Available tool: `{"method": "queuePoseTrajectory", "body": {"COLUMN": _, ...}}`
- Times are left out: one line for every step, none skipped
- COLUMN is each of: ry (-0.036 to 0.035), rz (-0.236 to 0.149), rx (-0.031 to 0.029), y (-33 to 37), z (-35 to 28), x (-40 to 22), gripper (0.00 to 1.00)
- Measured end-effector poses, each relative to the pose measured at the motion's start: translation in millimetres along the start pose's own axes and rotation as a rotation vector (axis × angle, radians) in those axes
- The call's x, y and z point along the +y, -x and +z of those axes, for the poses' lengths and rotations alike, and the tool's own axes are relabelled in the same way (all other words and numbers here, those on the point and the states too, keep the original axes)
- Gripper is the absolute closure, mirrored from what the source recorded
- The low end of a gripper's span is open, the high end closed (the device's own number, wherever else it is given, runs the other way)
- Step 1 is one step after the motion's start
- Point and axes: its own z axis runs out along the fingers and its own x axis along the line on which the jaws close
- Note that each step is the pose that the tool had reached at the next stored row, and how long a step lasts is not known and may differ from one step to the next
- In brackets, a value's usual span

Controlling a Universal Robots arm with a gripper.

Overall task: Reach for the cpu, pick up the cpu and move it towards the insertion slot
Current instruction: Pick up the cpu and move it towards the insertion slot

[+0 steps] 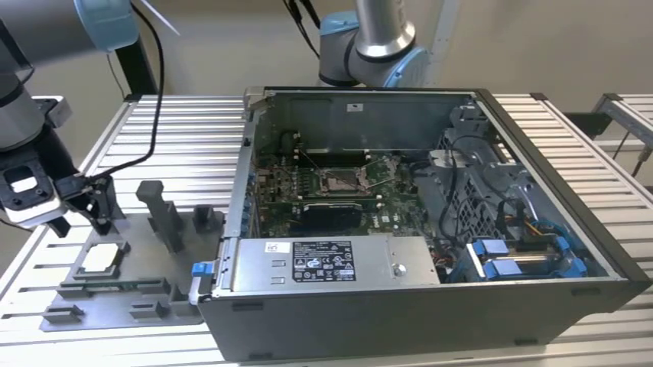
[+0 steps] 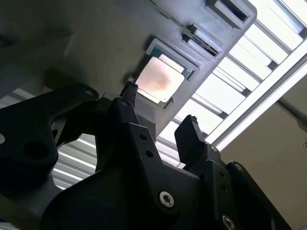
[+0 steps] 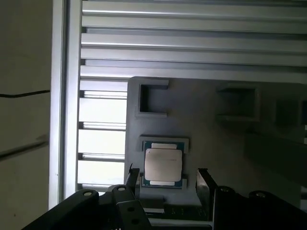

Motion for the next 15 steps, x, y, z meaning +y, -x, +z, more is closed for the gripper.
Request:
{"method": "queuePoseTrajectory", "body": {"ry": 0.0001, "rz": 0.0, "rx": -0.0001, "y": 0.0, "z": 0.9, "x": -0.2, "gripper": 0.0}}
{"method": "queuePoseTrajectory", "body": {"ry": 0.0001, "rz": 0.0, "rx": -0.0001, "y": 0.0, "z": 1.6, "x": -0.5, "gripper": 0.0}}
{"method": "queuePoseTrajectory", "body": {"ry": 0.0001, "rz": 0.0, "rx": -0.0001, "y": 0.0, "z": 2.3, "x": -0.9, "gripper": 0.0}}
{"method": "queuePoseTrajectory", "body": {"ry": 0.0001, "rz": 0.0, "rx": -0.0001, "y": 0.0, "z": 3.1, "x": -1.2, "gripper": 0.0}}
{"method": "queuePoseTrajectory", "body": {"ry": 0.0002, "rz": 0.0, "rx": -0.0002, "y": 0.0, "z": 3.8, "x": -1.4, "gripper": 0.0}}
{"method": "queuePoseTrajectory", "body": {"ry": 0.0001, "rz": 0.0, "rx": -0.0001, "y": 0.0, "z": 4.5, "x": -1.6, "gripper": 0.0}}
{"method": "queuePoseTrajectory", "body": {"ry": 0.0001, "rz": 0.0, "rx": -0.0002, "y": 0.0, "z": 5.2, "x": -1.8, "gripper": 0.0}}
{"method": "queuePoseTrajectory", "body": {"ry": 0.0002, "rz": 0.0, "rx": -0.0002, "y": 0.0, "z": 5.9, "x": -1.8, "gripper": 0.0}}
{"method": "queuePoseTrajectory", "body": {"ry": 0.0001, "rz": 0.0, "rx": -0.0001, "y": 0.0, "z": 6.5, "x": -2.0, "gripper": 0.0}}
{"method": "queuePoseTrajectory", "body": {"ry": 0.0, "rz": 0.0, "rx": -0.0001, "y": 0.0, "z": 7.0, "x": -2.0, "gripper": 0.0}}
{"method": "queuePoseTrajectory", "body": {"ry": 0.0, "rz": 0.0, "rx": 0.0, "y": 0.0, "z": 7.0, "x": -2.0, "gripper": 0.0}}
{"method": "queuePoseTrajectory", "body": {"ry": 0.0001, "rz": 0.0, "rx": -0.0001, "y": 0.0, "z": 7.2, "x": -2.0, "gripper": 0.0}}
{"method": "queuePoseTrajectory", "body": {"ry": 0.0001, "rz": 0.0, "rx": -0.0001, "y": 0.0, "z": 7.4, "x": -2.0, "gripper": 0.0}}
{"method": "queuePoseTrajectory", "body": {"ry": 0.0002, "rz": 0.0, "rx": -0.0002, "y": 0.0, "z": 7.5, "x": -2.0, "gripper": 0.0}}
{"method": "queuePoseTrajectory", "body": {"ry": 0.0002, "rz": 0.0, "rx": -0.0002, "y": 0.0, "z": 7.7, "x": -2.0, "gripper": 0.0}}
